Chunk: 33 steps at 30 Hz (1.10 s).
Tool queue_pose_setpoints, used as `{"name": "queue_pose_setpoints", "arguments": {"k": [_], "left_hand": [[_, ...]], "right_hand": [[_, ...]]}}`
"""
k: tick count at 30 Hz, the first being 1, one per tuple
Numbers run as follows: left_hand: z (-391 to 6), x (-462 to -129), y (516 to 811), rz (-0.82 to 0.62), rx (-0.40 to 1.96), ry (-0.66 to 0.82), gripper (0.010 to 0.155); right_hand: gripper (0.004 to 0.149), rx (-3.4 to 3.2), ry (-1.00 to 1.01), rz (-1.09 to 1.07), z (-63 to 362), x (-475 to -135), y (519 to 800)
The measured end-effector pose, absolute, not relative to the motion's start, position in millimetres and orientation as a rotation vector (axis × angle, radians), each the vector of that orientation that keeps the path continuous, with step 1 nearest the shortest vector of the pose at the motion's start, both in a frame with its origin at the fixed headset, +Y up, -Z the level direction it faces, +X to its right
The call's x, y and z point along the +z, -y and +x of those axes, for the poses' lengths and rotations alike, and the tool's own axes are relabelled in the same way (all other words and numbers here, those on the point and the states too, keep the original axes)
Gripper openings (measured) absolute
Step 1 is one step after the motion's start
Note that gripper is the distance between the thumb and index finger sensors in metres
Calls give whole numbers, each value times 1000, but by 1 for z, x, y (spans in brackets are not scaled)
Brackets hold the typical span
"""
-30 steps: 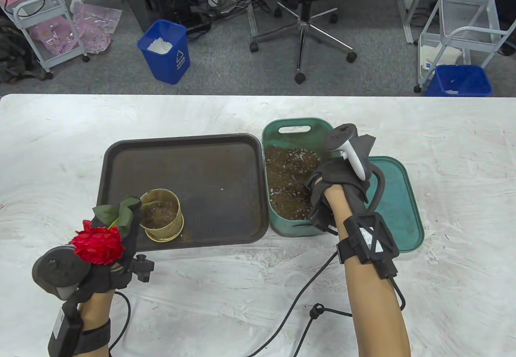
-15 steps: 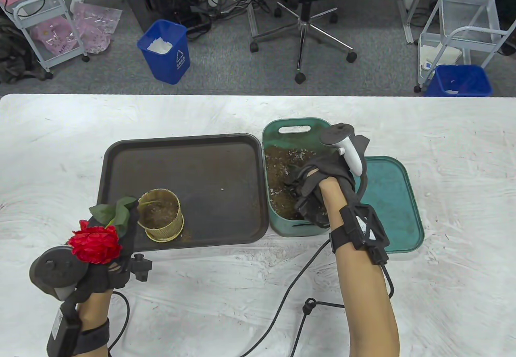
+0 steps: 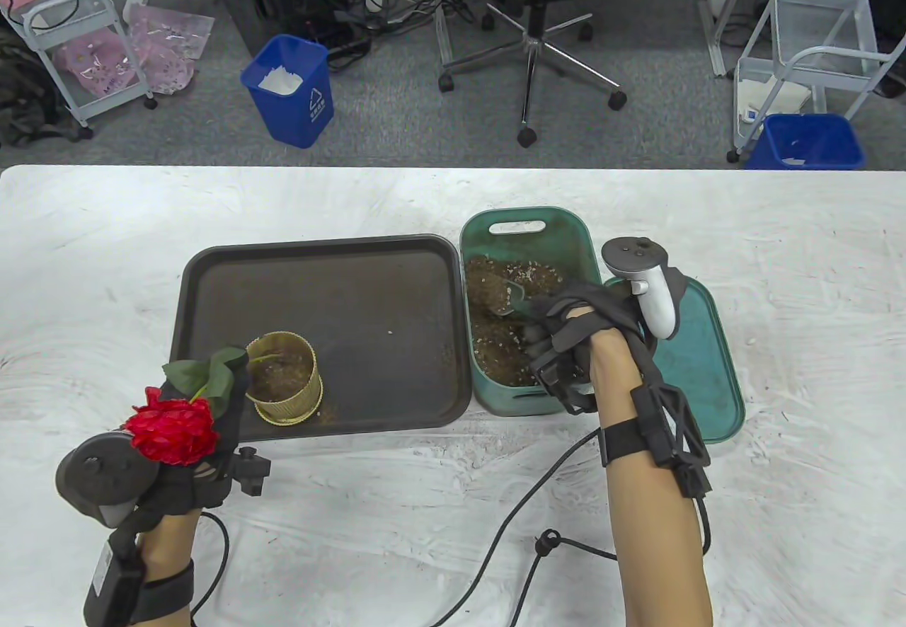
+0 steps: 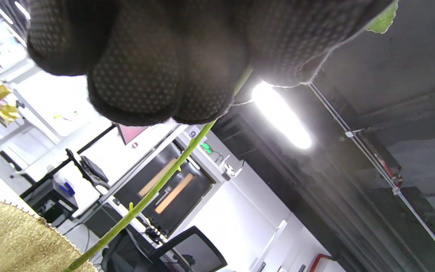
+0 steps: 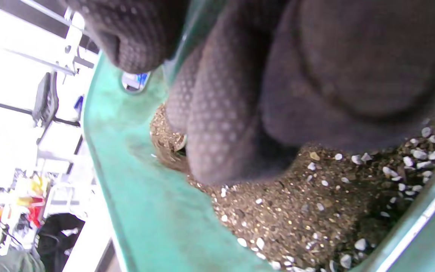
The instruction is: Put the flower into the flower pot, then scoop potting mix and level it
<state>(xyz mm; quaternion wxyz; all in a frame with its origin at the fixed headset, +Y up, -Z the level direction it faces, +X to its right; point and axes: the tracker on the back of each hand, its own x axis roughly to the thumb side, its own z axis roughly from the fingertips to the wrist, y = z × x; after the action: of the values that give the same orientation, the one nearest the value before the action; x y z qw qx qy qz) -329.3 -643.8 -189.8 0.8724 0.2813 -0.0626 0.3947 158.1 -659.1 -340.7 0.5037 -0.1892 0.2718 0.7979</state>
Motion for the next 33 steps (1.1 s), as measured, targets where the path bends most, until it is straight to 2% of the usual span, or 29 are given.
{"name": "queue_pose_setpoints", "arguments": {"k": [9,14,18,25,33], "left_hand": [[-326,-190,645,578,832,150,44],[-324,-190,645,576,827,158,44],[-323,-190,645,575,827,160,44],[-321,-192,648,564,789,158,44],[-321,-192,649,560,805,155,44]], "right_hand": [[54,1785,-433,-415,173,-307,652],[55,1705,-379,-403,173,-282,659],[55,1664,-357,-356,163,-265,653],[56,1639,-399,-191,115,-246,636],[57,1602,-500,-35,29,-233,641]]}}
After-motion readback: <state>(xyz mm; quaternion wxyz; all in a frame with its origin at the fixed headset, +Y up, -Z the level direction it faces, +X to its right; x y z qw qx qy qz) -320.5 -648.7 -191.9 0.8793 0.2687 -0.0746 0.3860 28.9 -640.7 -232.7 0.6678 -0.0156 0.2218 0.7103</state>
